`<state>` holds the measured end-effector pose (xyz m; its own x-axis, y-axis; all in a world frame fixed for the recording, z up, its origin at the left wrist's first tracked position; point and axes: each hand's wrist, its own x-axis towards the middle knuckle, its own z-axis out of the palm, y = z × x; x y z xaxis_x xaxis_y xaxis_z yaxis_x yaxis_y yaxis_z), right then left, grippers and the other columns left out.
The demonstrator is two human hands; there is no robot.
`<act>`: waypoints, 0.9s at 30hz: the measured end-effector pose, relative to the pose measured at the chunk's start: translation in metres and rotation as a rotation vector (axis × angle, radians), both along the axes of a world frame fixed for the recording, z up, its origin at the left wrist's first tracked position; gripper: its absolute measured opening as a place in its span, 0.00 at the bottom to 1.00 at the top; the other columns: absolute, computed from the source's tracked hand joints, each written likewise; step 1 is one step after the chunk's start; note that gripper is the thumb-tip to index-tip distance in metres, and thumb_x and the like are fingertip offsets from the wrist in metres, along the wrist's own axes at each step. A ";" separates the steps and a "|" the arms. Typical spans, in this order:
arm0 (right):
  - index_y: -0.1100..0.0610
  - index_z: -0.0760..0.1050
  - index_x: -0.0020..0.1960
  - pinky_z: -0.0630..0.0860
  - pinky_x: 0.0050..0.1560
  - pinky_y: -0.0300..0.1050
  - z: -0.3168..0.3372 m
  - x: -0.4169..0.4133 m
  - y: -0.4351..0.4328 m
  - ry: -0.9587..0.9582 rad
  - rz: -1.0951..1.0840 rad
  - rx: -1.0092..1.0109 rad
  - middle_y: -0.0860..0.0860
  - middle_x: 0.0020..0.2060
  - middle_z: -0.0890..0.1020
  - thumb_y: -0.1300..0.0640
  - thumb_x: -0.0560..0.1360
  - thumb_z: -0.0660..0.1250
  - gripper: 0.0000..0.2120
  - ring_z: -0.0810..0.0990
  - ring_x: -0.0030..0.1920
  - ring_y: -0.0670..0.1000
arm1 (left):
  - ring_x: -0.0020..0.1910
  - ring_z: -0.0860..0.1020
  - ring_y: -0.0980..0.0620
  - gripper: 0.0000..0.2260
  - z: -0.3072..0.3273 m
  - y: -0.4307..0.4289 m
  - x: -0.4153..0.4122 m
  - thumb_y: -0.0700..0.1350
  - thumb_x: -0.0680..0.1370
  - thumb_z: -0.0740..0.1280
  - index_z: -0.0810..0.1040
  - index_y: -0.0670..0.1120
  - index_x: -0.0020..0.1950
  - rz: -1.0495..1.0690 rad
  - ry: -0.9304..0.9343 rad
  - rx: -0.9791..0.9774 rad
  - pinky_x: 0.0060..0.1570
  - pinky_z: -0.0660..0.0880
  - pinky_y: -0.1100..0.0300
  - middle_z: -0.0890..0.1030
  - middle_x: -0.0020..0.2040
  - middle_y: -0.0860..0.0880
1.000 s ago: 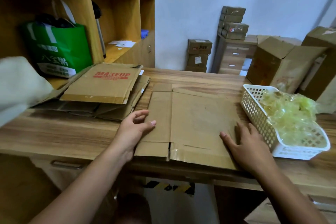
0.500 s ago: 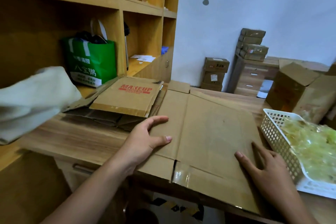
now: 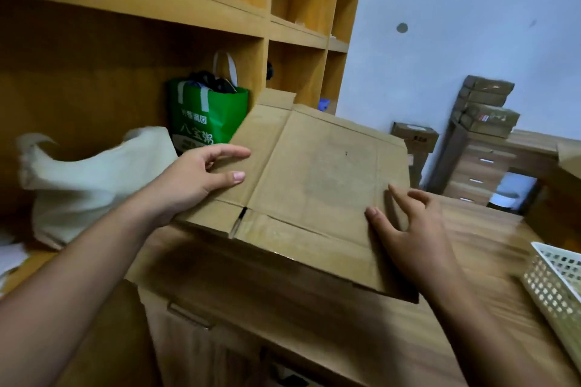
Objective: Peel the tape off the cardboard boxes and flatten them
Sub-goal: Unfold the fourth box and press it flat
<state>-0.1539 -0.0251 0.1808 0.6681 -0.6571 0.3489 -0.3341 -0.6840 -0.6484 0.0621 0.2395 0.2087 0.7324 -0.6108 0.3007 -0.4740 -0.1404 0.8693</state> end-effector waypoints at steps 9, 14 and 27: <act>0.48 0.71 0.75 0.60 0.76 0.50 0.002 0.110 0.010 -0.005 0.078 -0.067 0.53 0.75 0.61 0.43 0.80 0.67 0.26 0.64 0.74 0.56 | 0.52 0.71 0.71 0.17 -0.004 0.011 0.091 0.46 0.80 0.68 0.77 0.65 0.65 0.078 -0.053 0.079 0.46 0.67 0.72 0.72 0.57 0.69; 0.49 0.73 0.74 0.60 0.74 0.48 -0.019 0.147 0.012 0.055 0.075 -0.088 0.56 0.73 0.64 0.45 0.81 0.64 0.22 0.65 0.73 0.59 | 0.68 0.67 0.56 0.14 -0.024 0.004 0.129 0.45 0.81 0.67 0.79 0.58 0.66 0.168 -0.209 0.188 0.69 0.65 0.57 0.67 0.73 0.54; 0.45 0.62 0.78 0.58 0.75 0.55 -0.077 0.170 0.018 0.526 0.062 -0.301 0.52 0.79 0.62 0.44 0.84 0.50 0.23 0.57 0.78 0.61 | 0.71 0.70 0.53 0.18 -0.100 -0.014 0.155 0.60 0.82 0.59 0.76 0.59 0.69 0.173 -0.351 0.626 0.68 0.67 0.54 0.72 0.73 0.58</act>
<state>0.0159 -0.0076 0.1042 0.8352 -0.5352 0.1264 -0.5108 -0.8402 -0.1821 0.2174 0.2255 0.1087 0.7588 -0.6293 0.1680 -0.6354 -0.6583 0.4037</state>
